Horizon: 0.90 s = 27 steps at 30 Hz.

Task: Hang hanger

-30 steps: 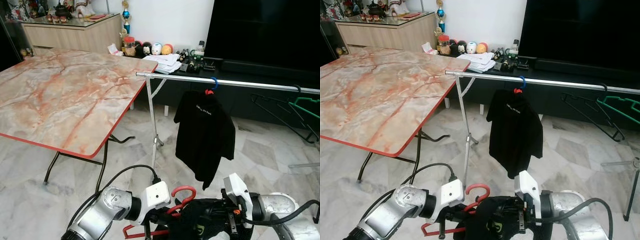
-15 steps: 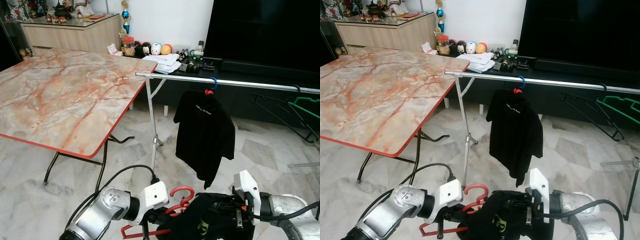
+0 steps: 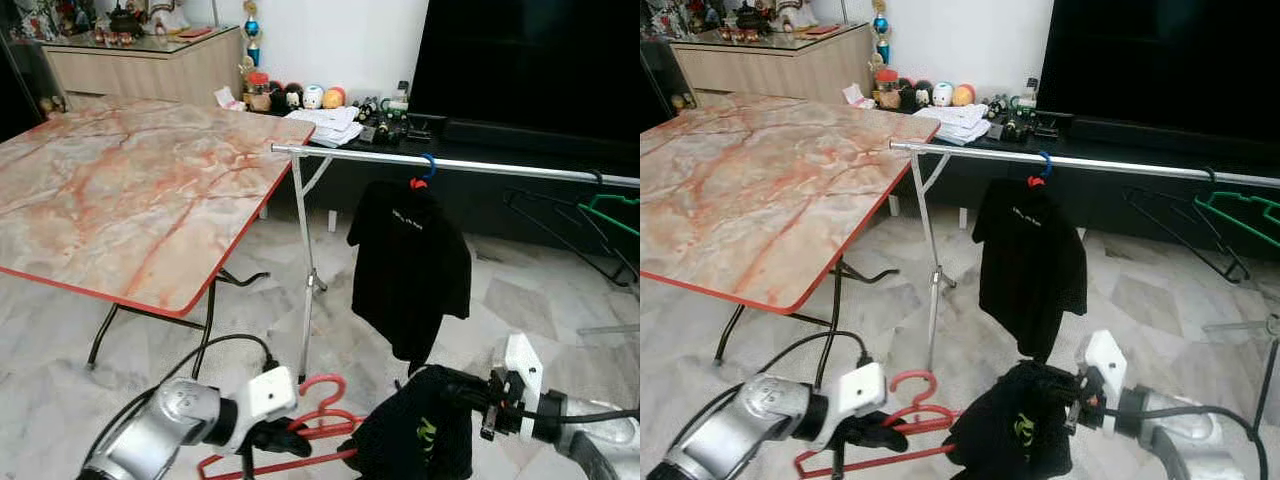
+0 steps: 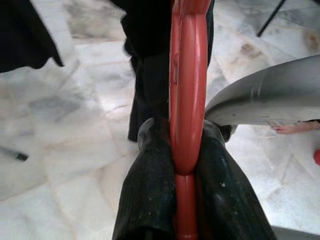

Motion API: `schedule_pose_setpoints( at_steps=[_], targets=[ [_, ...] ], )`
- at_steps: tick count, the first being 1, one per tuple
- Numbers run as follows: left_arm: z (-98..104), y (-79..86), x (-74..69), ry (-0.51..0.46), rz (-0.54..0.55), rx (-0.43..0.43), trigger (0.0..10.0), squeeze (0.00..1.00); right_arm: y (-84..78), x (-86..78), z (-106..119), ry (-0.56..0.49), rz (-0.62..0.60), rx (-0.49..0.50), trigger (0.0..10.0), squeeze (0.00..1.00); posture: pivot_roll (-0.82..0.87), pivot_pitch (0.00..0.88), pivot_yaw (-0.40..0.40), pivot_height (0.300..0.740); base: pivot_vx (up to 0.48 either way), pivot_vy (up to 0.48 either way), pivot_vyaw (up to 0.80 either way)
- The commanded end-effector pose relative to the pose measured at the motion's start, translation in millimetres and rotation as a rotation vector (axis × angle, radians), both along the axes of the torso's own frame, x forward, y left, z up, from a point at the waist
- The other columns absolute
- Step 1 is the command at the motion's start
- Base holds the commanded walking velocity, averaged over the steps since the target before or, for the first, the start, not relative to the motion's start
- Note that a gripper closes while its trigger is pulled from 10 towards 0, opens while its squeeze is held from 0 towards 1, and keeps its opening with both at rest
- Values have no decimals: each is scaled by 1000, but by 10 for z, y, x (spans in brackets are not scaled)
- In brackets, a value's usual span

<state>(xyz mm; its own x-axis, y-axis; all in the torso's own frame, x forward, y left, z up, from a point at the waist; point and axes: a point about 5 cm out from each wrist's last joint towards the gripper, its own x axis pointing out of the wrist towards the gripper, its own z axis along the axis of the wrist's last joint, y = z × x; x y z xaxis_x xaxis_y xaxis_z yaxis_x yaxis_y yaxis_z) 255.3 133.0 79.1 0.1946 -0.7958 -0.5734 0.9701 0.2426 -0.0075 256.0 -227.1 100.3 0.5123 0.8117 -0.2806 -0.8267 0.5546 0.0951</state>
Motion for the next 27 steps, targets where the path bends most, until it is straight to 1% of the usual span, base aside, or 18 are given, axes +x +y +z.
schedule_pose_setpoints(
  at_steps=[1,2,7,10,11,12,13,14,15,16,17,18,19,21,23,24,25,27],
  targets=[
    [51,149,22,-9,58,-15,0,0,-76,29,87,-56,-53,1,0,0,4,0,21,740,0,0,0],
    [51,149,22,-9,58,-15,0,0,-76,29,87,-56,-53,1,0,0,4,0,21,740,0,0,0],
    [21,556,6,-5,211,31,0,0,-164,2,-24,-42,-139,-37,0,0,6,0,28,740,0,0,0],
    [-69,732,-38,1,293,63,0,0,-201,19,-72,-44,-209,-57,0,0,3,0,32,740,0,0,0],
    [-69,732,-38,1,293,63,0,0,-201,19,-72,-44,-209,-57,0,0,3,0,32,740,0,0,0],
    [-139,814,-44,-6,371,75,0,0,-223,37,-94,-59,-260,-62,0,0,7,0,35,740,0,0,0],
    [-180,846,-51,-8,405,80,0,0,-233,51,-99,-65,-290,-57,0,0,7,0,35,740,0,0,0],
    [-288,889,-63,-8,479,96,0,0,-238,98,-96,-85,-367,-37,0,0,9,0,40,740,0,0,0],
    [-288,889,-63,-8,479,96,0,0,-238,98,-96,-85,-367,-37,0,0,9,0,40,740,0,0,0],
    [-432,926,-84,-4,566,127,4941,0,-221,157,-74,-115,-456,-9,0,0,9,0,40,740,0,0,0],
    [-539,949,-109,4,621,152,10000,0,-207,197,-51,-141,-527,12,0,0,11,0,39,740,0,0,0],
    [-604,963,-128,8,653,168,10000,0,-198,220,-38,-157,-570,24,0,0,11,0,40,740,0,0,0],
    [-754,1003,-186,35,745,187,10000,0,-187,264,-15,-164,-718,94,0,0,9,0,39,740,0,0,0],
    [-878,1055,-232,55,870,187,10000,0,-152,264,1,-173,-838,152,0,0,5,0,42,740,0,0,0],
    [-962,1103,-257,86,997,169,10000,0,-115,241,-3,-179,-903,166,0,0,5,0,42,740,0,0,0],
    [-1052,1184,-287,109,1162,166,10000,0,-79,202,-37,-179,-985,151,0,0,7,0,48,740,0,0,0],
    [-1102,1224,-325,119,1220,197,10000,0,-73,181,-52,-180,-1038,137,0,0,2,0,51,740,0,0,0],
    [-1177,1253,-389,123,1262,258,10000,0,-74,151,-61,-189,-1125,101,0,0,-1,0,53,740,0,0,0]
  ],
)
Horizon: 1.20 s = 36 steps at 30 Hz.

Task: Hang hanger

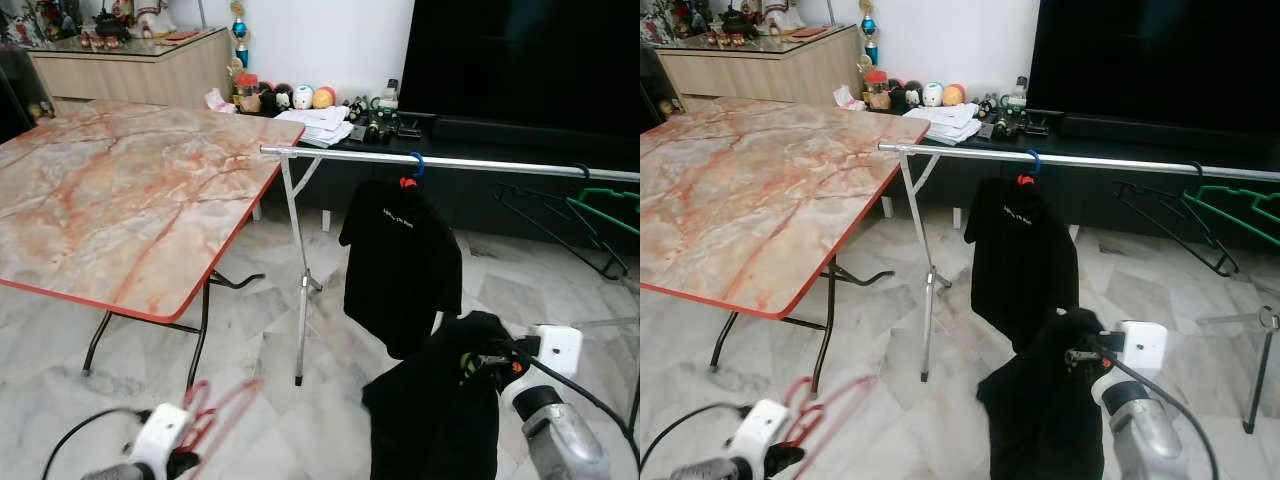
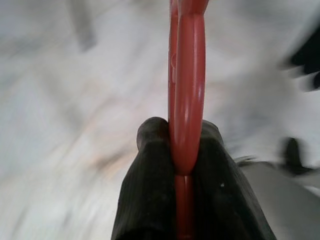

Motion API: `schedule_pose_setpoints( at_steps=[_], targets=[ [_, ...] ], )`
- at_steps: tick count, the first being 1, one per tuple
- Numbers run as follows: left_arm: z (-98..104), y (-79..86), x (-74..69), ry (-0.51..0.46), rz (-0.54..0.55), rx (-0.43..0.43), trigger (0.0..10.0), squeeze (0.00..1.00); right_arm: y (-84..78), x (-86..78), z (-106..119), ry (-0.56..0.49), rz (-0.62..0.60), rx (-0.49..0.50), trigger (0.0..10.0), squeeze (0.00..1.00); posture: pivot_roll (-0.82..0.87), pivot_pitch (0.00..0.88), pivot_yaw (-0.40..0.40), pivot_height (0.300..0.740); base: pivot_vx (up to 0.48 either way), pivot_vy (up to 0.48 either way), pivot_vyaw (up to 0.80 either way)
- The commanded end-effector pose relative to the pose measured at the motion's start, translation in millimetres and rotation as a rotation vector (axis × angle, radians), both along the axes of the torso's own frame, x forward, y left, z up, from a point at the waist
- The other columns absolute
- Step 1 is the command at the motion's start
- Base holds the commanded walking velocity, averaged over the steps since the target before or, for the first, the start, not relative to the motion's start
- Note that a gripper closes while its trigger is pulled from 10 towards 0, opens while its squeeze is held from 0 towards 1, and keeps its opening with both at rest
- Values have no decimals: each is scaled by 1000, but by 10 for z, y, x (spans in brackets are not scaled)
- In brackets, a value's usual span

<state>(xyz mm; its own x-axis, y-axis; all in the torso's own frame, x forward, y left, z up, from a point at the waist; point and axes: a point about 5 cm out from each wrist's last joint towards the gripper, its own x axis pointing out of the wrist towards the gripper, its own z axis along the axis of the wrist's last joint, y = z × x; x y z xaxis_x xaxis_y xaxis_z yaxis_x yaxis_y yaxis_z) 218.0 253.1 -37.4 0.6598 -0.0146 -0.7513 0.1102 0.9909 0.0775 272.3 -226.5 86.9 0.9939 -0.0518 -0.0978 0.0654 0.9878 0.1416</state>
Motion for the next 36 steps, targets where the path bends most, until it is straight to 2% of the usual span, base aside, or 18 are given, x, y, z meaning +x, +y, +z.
schedule_pose_setpoints(
  at_steps=[1,2,3,5,6,7,8,9,11,14,18,24,28,36],
  targets=[
    [-41,54,-44,5,63,32,10000,0,-74,-26,72,-9,-102,-45,0,0,-11,0,61,740,0,0,0],
    [-144,43,-154,38,117,35,10000,0,-23,-61,82,-10,-193,-43,0,0,-24,0,72,740,0,0,0],
    [-191,38,-216,58,133,43,10000,0,4,-80,89,-12,-228,-42,0,0,-24,0,72,740,0,0,0],
    [-302,22,-381,104,196,15,10000,0,117,-112,101,-20,-256,-64,0,0,-39,0,80,740,0,0,0],
    [-318,21,-409,110,209,11,10000,0,145,-117,93,-17,-252,-61,0,0,-40,0,81,740,0,0,0],
    [-341,18,-445,118,221,13,10000,0,195,-120,78,-10,-238,-47,1843,0,-40,0,82,740,0,0,0],
    [-362,12,-480,129,228,16,10000,0,235,-119,69,-5,-229,-43,9882,0,-40,0,82,740,0,0,0],
    [-406,1,-554,156,241,24,10000,0,293,-117,52,5,-223,-30,10000,0,-39,0,83,740,0,0,0],
    [-435,-8,-606,178,248,28,10000,0,323,-113,48,10,-221,-22,10000,0,-37,0,80,740,0,0,0],
    [-478,-33,-690,201,234,8,10000,0,350,-82,70,11,-223,-58,10000,0,-27,0,71,740,0,0,0],
    [-490,16,-742,217,261,23,10000,0,370,-54,88,14,-222,-76,10000,0,-12,0,60,740,0,73,0],
    [-454,177,-778,217,316,29,10000,0,422,20,141,-1,-190,-107,10000,0,5,0,55,740,0,480,0],
    [-466,254,-886,251,315,48,10000,0,453,47,168,-11,-207,-92,10000,0,-4,0,61,740,0,480,0],
    [-502,194,-927,269,301,40,10000,0,455,99,227,-32,-202,-110,10000,0,-1,0,60,740,0,476,0]
  ],
)
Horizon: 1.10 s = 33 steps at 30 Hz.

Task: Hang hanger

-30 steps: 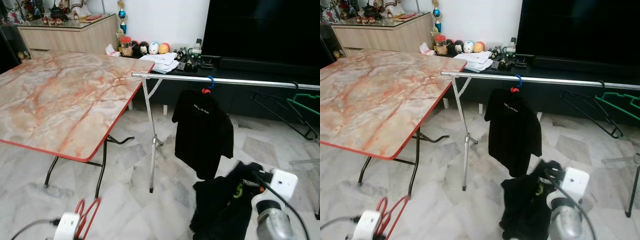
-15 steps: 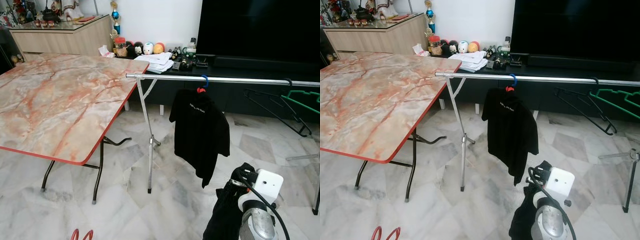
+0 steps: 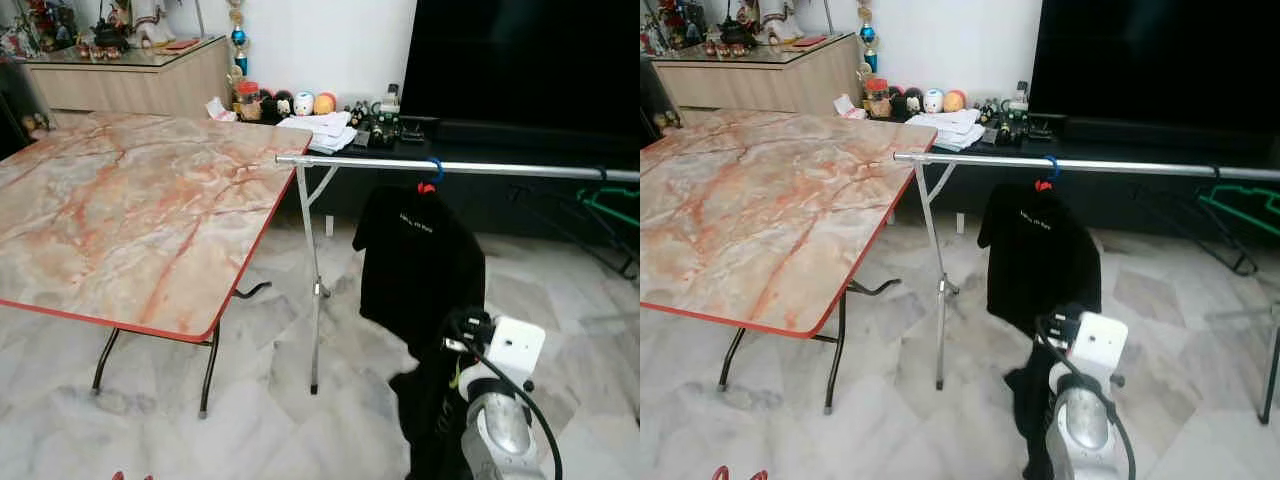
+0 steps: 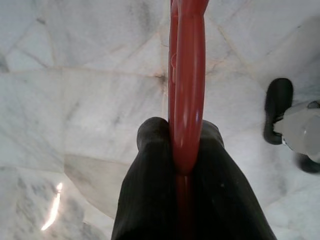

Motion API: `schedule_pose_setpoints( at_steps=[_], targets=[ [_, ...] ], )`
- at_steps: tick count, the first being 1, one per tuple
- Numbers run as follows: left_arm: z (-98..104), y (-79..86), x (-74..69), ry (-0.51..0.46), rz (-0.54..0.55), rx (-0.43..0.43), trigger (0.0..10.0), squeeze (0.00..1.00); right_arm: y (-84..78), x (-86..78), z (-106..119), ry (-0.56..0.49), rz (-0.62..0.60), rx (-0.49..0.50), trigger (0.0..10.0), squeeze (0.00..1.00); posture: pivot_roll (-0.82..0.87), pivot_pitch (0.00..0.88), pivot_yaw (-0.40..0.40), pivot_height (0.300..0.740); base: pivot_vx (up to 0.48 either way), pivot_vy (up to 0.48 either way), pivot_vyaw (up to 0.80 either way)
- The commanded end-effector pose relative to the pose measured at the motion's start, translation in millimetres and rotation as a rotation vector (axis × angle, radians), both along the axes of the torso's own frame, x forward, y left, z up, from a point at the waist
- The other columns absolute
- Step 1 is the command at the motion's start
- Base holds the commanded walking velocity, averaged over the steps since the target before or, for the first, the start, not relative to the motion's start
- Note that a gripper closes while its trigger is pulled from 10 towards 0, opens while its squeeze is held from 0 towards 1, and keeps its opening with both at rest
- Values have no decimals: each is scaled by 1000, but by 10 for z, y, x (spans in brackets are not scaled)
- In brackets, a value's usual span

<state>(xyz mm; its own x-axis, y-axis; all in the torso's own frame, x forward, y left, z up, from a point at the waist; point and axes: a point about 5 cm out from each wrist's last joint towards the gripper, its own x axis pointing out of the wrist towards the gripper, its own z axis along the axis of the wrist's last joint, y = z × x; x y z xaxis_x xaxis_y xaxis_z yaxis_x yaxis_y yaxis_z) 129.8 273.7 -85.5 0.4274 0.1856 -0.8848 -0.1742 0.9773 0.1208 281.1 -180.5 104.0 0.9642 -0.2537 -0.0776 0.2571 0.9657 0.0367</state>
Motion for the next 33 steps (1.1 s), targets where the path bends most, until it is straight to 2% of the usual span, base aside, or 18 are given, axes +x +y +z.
schedule_pose_setpoints(
  at_steps=[1,9,10,13,23,26,29,31,33],
  targets=[
    [-44,-72,-53,24,-13,-6,10000,0,6,29,82,-36,10,-40,10000,0,2,0,58,740,0,476,0],
    [-130,-361,-49,33,-18,-35,10000,0,33,54,109,-44,8,-29,10000,0,11,0,51,740,0,476,0],
    [-135,-432,-7,29,-21,-42,10000,0,69,55,111,-45,27,-32,10000,0,12,0,50,740,0,476,0],
    [-130,-514,68,20,-23,-50,10000,0,125,55,123,-55,59,-50,10000,0,14,0,46,740,0,476,0],
    [-88,-609,243,-1,-22,-57,10000,0,160,84,171,-73,78,-83,10000,0,18,0,39,740,0,473,0],
    [-104,-563,176,6,-16,-55,10000,0,201,100,215,-94,100,-75,10000,0,18,0,37,740,0,472,0],
    [-108,-553,158,7,-16,-57,10000,0,350,77,212,-96,196,-81,10000,0,15,0,36,740,0,472,0],
    [-107,-547,158,7,-19,-57,10000,0,456,43,215,-113,265,-159,10000,0,15,0,35,740,0,472,0],
    [-106,-546,158,8,-20,-57,10000,0,472,38,215,-115,275,-171,10000,0,15,0,35,740,0,472,0]
  ],
)
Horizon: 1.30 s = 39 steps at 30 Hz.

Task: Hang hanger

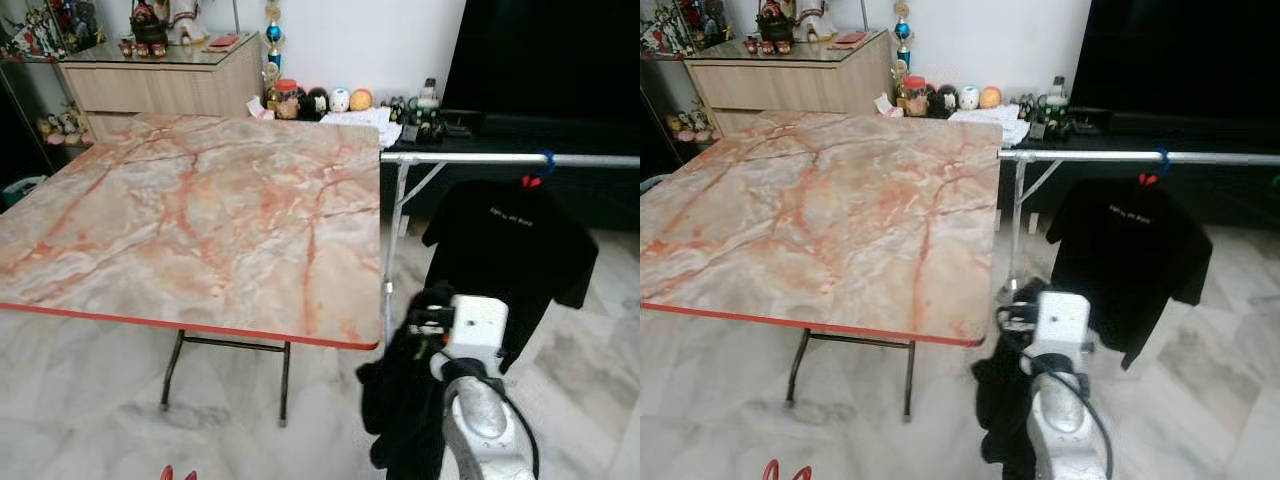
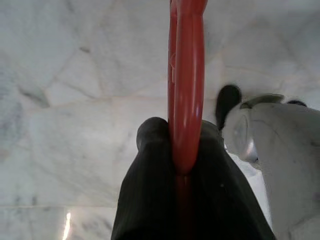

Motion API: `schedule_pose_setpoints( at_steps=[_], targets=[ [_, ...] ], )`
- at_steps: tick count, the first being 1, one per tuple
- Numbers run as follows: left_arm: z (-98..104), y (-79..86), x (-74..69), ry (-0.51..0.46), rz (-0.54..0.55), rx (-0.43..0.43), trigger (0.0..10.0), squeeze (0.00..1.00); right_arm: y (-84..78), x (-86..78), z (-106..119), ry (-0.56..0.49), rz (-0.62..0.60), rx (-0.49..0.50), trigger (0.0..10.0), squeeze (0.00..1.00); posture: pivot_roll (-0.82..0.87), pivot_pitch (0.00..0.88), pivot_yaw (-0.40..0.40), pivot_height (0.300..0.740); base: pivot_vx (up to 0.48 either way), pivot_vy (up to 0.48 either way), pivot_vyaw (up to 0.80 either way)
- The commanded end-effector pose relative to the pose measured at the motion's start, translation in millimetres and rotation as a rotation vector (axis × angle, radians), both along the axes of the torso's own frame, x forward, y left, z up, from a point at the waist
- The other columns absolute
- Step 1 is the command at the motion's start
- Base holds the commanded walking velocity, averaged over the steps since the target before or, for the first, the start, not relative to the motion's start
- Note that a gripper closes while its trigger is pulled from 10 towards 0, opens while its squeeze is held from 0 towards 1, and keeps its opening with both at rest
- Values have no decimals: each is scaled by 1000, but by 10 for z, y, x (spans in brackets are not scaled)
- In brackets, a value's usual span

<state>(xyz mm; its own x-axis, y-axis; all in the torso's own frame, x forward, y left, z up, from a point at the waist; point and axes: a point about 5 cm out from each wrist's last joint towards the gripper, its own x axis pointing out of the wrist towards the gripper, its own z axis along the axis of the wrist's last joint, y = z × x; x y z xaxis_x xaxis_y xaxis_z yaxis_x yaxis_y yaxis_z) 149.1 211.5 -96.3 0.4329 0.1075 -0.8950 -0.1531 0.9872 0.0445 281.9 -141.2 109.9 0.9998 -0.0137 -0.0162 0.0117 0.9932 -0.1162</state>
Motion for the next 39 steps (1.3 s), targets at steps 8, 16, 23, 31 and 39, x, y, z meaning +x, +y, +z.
schedule_pose_setpoints(
  at_steps=[8,16,23,31,39],
  targets=[
    [7,95,-32,9,-2,21,10000,0,358,-67,245,-130,91,54,10000,0,12,0,33,740,0,469,0],
    [4,91,-38,9,-5,23,10000,0,473,-66,295,-180,153,24,10000,0,14,0,29,740,0,468,0],
    [8,105,-35,3,-9,35,10000,0,338,36,404,-221,108,16,10000,0,17,0,27,740,0,47,0],
    [8,116,-43,-1,9,30,10000,0,213,134,451,-240,53,-14,10000,0,22,0,31,740,0,0,0],
    [12,116,-34,-7,17,21,10000,0,186,156,443,-241,37,-17,10000,0,26,0,32,740,0,0,0]
  ],
)
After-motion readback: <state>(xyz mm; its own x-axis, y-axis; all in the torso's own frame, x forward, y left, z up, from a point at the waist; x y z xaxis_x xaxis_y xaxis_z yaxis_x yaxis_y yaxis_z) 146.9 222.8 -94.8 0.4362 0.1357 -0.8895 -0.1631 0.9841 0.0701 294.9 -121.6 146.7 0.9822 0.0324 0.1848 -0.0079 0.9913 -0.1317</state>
